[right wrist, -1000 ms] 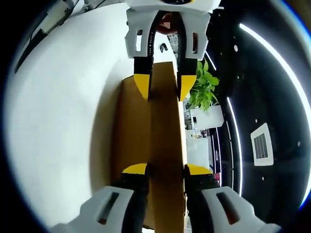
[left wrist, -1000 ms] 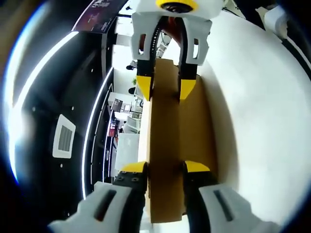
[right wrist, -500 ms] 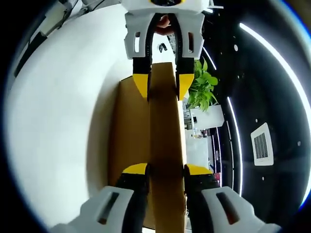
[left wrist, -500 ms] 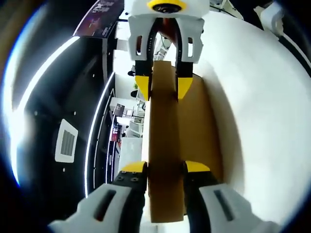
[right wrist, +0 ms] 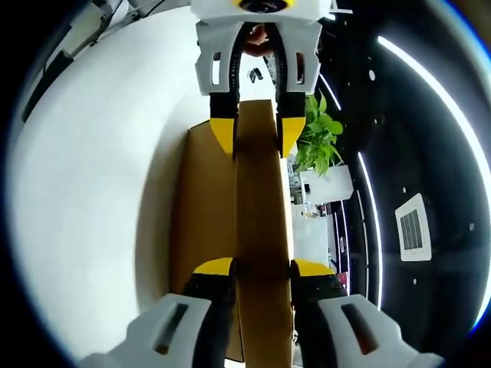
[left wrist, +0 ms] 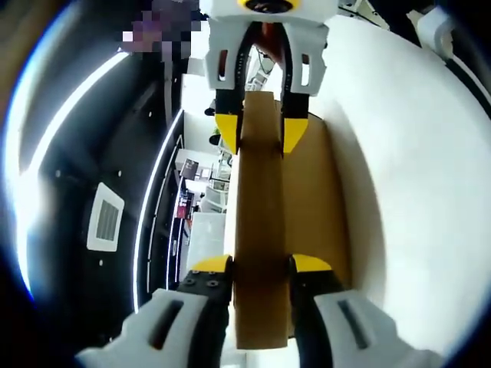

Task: Operate the shoe box by opening the lid, removing the specified soft item, and placing it in the target area until the item is outside and the box remains undamaged.

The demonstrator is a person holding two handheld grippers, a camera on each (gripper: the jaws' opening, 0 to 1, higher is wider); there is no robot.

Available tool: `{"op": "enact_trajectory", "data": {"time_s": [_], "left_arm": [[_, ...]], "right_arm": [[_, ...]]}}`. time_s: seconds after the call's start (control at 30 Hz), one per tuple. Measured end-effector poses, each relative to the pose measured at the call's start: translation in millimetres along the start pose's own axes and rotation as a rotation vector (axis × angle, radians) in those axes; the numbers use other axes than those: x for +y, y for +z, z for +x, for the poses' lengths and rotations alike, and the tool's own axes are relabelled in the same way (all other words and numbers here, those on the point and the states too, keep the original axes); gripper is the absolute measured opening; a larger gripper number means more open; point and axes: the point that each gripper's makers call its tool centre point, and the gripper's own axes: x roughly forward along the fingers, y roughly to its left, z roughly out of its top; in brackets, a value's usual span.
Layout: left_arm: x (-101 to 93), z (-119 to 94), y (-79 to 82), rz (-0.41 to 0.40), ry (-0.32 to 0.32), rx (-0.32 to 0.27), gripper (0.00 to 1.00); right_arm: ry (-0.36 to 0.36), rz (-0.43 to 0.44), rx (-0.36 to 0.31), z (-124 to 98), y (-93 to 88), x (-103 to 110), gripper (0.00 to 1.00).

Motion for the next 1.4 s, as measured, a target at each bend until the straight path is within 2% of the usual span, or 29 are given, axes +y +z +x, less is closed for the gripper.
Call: {"op": "enact_trajectory", "data": {"time_s": [0.4,1.4], "left_arm": [[0.6,0.2,0.0,-0.006,-0.012,0.006,0.29],[20.2,-3.9,2.2,-0.036,-0.033,-0.017,0.29]], "right_arm": [[0.004,-0.008,-0.002,2.5,0.5,1.0,0.28],[-0.047,-0.015,-0.015,0.2,2.3,-20.0,0.27]]}}
